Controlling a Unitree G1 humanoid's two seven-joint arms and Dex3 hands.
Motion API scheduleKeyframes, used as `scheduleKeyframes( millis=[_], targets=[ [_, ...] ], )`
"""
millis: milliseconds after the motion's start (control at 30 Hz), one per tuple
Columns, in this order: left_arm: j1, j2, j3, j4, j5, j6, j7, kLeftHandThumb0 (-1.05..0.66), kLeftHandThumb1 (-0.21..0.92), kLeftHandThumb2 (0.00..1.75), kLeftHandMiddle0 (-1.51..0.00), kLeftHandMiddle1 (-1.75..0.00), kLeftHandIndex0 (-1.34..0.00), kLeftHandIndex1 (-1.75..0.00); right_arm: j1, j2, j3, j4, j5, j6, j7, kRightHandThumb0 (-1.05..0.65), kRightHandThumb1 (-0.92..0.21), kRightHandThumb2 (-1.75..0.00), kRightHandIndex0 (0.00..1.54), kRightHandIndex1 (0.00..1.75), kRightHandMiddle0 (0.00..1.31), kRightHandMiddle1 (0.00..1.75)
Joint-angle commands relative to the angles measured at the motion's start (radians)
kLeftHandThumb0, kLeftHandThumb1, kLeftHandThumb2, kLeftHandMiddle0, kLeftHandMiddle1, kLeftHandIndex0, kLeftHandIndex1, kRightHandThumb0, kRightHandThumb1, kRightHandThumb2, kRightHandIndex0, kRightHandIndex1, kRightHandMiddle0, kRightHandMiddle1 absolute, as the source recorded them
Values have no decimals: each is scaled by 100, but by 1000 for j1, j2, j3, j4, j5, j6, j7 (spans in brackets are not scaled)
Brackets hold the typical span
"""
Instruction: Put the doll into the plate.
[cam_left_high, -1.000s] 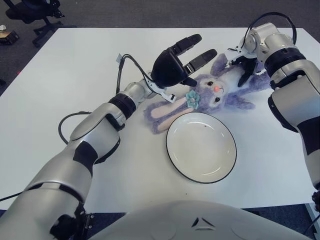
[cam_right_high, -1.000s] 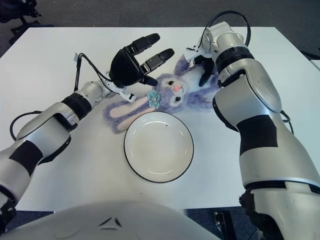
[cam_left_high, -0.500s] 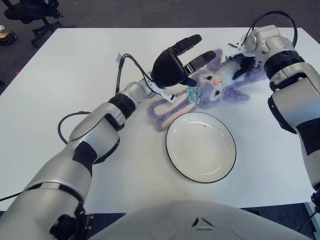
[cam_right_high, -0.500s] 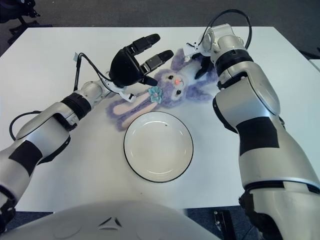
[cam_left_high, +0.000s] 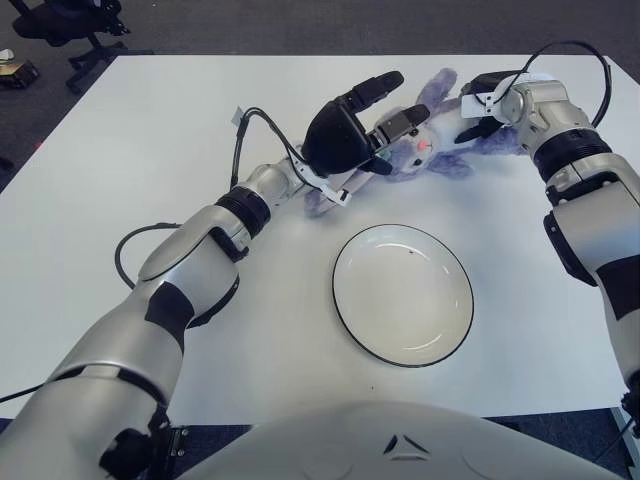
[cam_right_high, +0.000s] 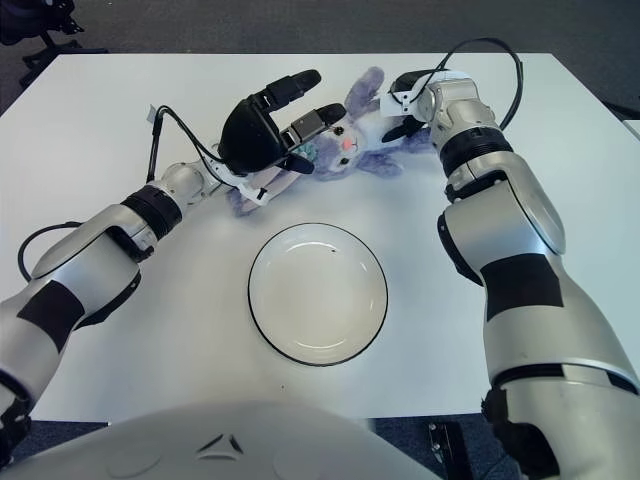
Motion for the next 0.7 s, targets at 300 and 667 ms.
scheduleKeyframes(
  millis=[300, 667],
  targets=[
    [12, 9, 3, 4, -10, -10, -16, -43, 92, 26, -76, 0, -49, -49, 30, -58, -103, -186, 45, 113, -10, -76, -92, -71, 48, 0, 52, 3],
    [13, 9, 2, 13, -18, -15, -20, -41, 92, 24, -75, 0, -50, -48, 8, -113, -155, -232, 98, 85, 108, -77, -92, -87, 43, 0, 46, 0]
  ],
)
